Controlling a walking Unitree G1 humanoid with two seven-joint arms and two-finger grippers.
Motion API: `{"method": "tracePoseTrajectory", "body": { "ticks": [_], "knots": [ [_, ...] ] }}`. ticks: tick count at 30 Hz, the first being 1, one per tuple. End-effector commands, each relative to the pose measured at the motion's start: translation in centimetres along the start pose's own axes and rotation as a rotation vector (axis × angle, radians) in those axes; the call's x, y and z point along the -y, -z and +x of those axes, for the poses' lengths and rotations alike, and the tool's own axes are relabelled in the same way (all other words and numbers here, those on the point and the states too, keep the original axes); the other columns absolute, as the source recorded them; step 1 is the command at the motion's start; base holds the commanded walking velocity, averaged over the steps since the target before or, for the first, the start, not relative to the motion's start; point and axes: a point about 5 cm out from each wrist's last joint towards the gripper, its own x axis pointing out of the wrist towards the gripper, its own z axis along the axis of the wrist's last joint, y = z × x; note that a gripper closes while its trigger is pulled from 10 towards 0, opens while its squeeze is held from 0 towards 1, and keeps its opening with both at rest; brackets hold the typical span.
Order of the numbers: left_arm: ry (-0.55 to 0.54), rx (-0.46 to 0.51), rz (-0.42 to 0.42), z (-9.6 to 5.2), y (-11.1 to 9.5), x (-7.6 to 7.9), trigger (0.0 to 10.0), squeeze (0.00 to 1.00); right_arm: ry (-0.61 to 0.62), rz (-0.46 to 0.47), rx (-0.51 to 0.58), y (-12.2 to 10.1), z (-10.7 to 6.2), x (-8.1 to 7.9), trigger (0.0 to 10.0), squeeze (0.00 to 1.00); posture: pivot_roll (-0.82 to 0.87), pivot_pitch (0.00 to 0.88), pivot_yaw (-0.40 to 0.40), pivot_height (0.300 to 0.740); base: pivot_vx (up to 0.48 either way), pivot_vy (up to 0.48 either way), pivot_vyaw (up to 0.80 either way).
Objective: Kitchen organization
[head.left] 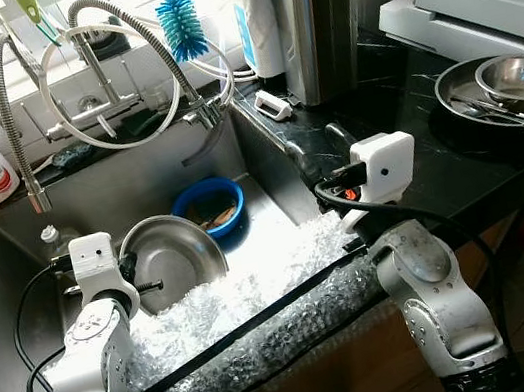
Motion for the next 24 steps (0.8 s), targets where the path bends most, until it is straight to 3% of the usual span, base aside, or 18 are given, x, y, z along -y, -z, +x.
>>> {"method": "tracePoseTrajectory", "body": {
  "ticks": [1,10,11,12,13,24],
  "knots": [
    [0.018,-0.052,-0.015,-0.18,1.05,0.27,10.0,0.00,-0.020,-0.006,0.012,-0.51,0.24,-0.55,10.0,0.00,-0.14,0.000,0.134,0.740,0.000,0.000,0.00],
    [0.044,-0.066,-0.009,-0.19,1.20,0.63,10.0,0.02,-0.023,-0.005,0.012,-0.45,0.32,-0.58,10.0,0.00,-0.14,0.000,0.133,0.740,0.000,0.000,0.00],
    [0.048,-0.066,-0.010,-0.21,1.22,0.69,10.0,0.42,-0.024,-0.005,0.012,-0.47,0.35,-0.60,10.0,0.00,-0.14,0.000,0.133,0.740,0.000,0.000,0.00],
    [0.048,-0.066,-0.010,-0.21,1.22,0.70,10.0,0.42,-0.025,-0.005,0.013,-0.47,0.36,-0.60,10.0,0.00,-0.14,0.000,0.133,0.740,0.000,0.000,0.00],
    [0.049,-0.067,-0.010,-0.23,1.27,0.72,10.0,1.00,-0.025,-0.005,0.013,-0.48,0.36,-0.61,10.0,0.00,-0.14,0.000,0.132,0.740,0.000,0.000,0.00],
    [0.061,-0.076,-0.004,-0.31,1.38,0.81,10.0,1.00,-0.031,-0.005,0.014,-0.49,0.52,-0.69,10.0,0.00,-0.14,0.000,0.129,0.740,0.000,0.000,0.00]
  ]
}}
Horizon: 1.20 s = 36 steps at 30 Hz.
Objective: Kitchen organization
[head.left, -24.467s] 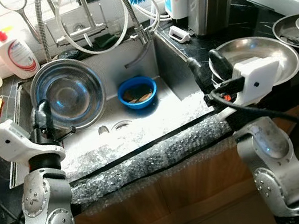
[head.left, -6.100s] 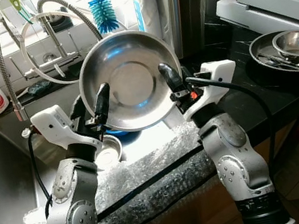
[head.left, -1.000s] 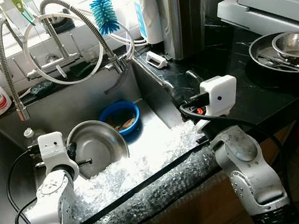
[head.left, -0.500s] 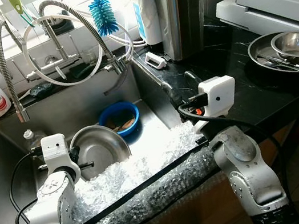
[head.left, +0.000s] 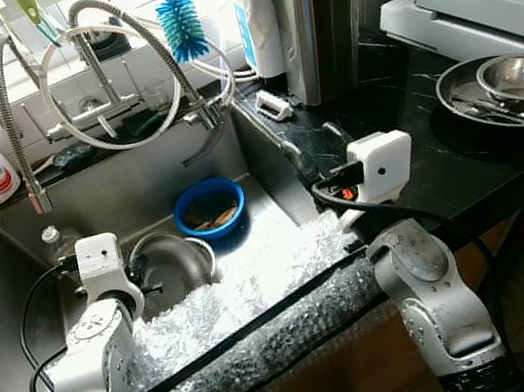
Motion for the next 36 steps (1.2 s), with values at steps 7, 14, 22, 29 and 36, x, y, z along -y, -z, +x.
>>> {"method": "tracePoseTrajectory", "body": {
  "ticks": [7,14,22,29,36],
  "knots": [
    [0.022,-0.064,-0.007,-0.2,1.4,0.4,10.0,1.00,-0.027,-0.006,0.007,-0.3,0.4,-0.6,10.0,0.00,-0.14,0.000,0.129,0.740,0.000,0.000,0.00],
    [0.017,0.391,-0.051,-1.9,-4.8,0.2,10.0,0.00,-0.018,-0.008,0.012,-0.4,0.4,-0.5,10.0,0.00,-0.14,0.000,0.128,0.740,0.000,0.000,0.00],
    [-0.089,0.648,0.011,-5.3,-7.2,-2.0,10.0,0.00,0.004,-0.013,0.024,-0.7,0.3,0.0,10.0,0.00,-0.14,0.000,0.126,0.740,0.000,0.000,0.00],
    [-0.123,0.663,0.078,-6.7,-5.9,-2.6,10.0,0.00,0.035,-0.038,0.015,-0.6,0.0,1.0,10.0,0.00,-0.14,0.000,0.121,0.740,0.000,0.000,0.00],
    [-0.110,0.661,0.071,-6.8,-5.3,-1.9,10.0,0.00,0.061,-0.042,0.003,-0.6,-0.1,1.9,10.0,0.00,-0.15,0.000,0.118,0.740,0.000,0.000,0.00]
  ]
}}
